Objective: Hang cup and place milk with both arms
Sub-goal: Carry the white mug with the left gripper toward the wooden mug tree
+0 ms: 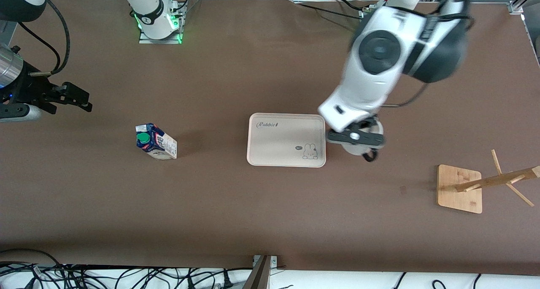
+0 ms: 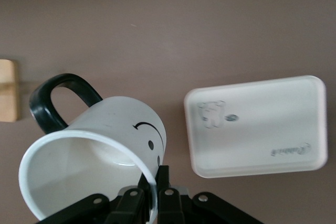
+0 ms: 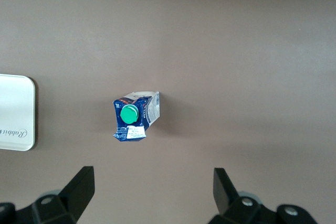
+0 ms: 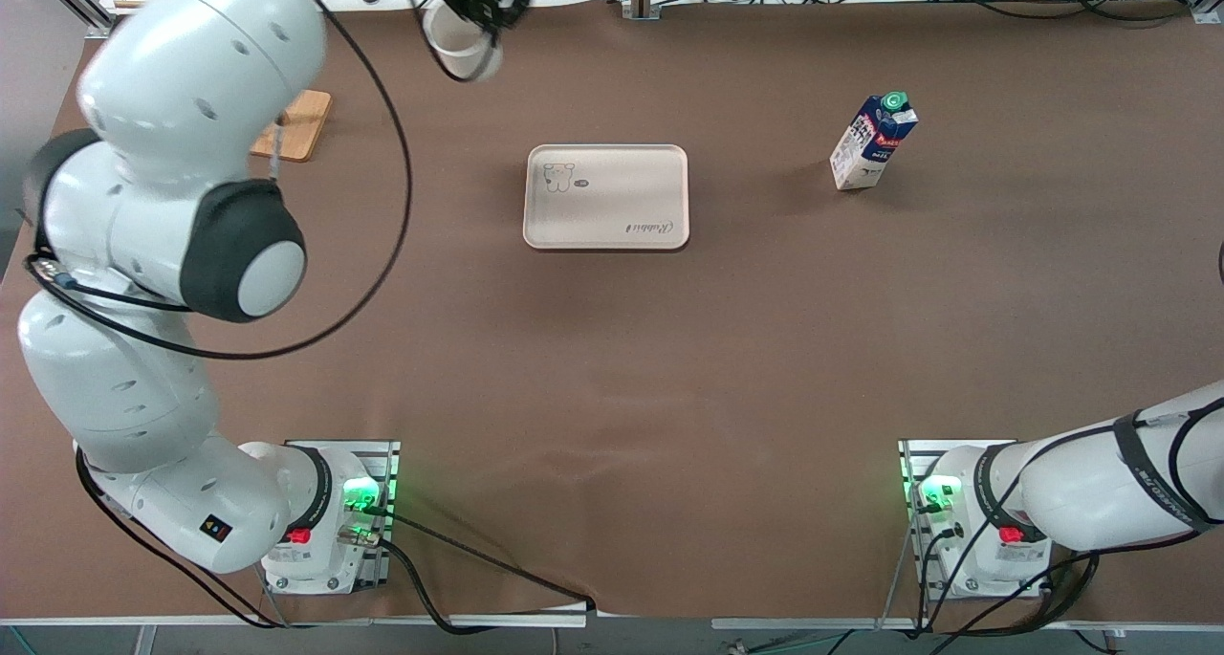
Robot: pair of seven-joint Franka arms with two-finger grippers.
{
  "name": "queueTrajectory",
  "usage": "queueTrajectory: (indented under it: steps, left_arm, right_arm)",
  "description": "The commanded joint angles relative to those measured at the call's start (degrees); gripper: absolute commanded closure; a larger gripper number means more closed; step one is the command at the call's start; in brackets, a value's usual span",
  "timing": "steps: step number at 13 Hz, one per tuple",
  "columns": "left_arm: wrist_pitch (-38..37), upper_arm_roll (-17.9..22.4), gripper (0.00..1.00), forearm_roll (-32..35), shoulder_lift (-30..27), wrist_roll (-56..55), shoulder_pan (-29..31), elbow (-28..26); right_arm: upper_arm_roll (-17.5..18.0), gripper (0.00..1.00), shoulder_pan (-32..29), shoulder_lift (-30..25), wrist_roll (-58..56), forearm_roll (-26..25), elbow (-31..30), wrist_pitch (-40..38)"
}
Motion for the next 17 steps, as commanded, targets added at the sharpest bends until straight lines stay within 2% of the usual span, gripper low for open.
queueTrajectory:
  steps: [1,5,9,13,17]
  left_arm:
    - [-0.2,-0.7,1.0,0.4,1.2,9.6,9.5,3.8]
    - [-0.1,-0.9,1.0,0.4,1.2,14.5,17.0,6.3]
    - [1.6,-0.7,1.0,-5.7,1.6,20.2,24.6,6.2]
    - [4.3,-0.7,1.0,-10.4,2.6,26.6,28.6,5.7]
    - [4.3,-0.7,1.0,-13.2,3.5,26.7,29.9,5.1]
  right_arm:
    - [-0.1,0.0,-0.1,-0.6,0.2,-0.6,-0.7,0.2]
    - [-0.1,0.0,-0.1,-0.6,0.2,-0.6,-0.8,0.1]
    - [-0.1,0.0,-0.1,-0.6,0.2,-0.6,-0.8,0.1]
    - [-0.1,0.0,-0.1,-0.6,0.2,-0.6,-0.8,0.1]
    - [-0.1,0.0,-0.1,-0.6,0.2,-0.6,-0.8,0.3]
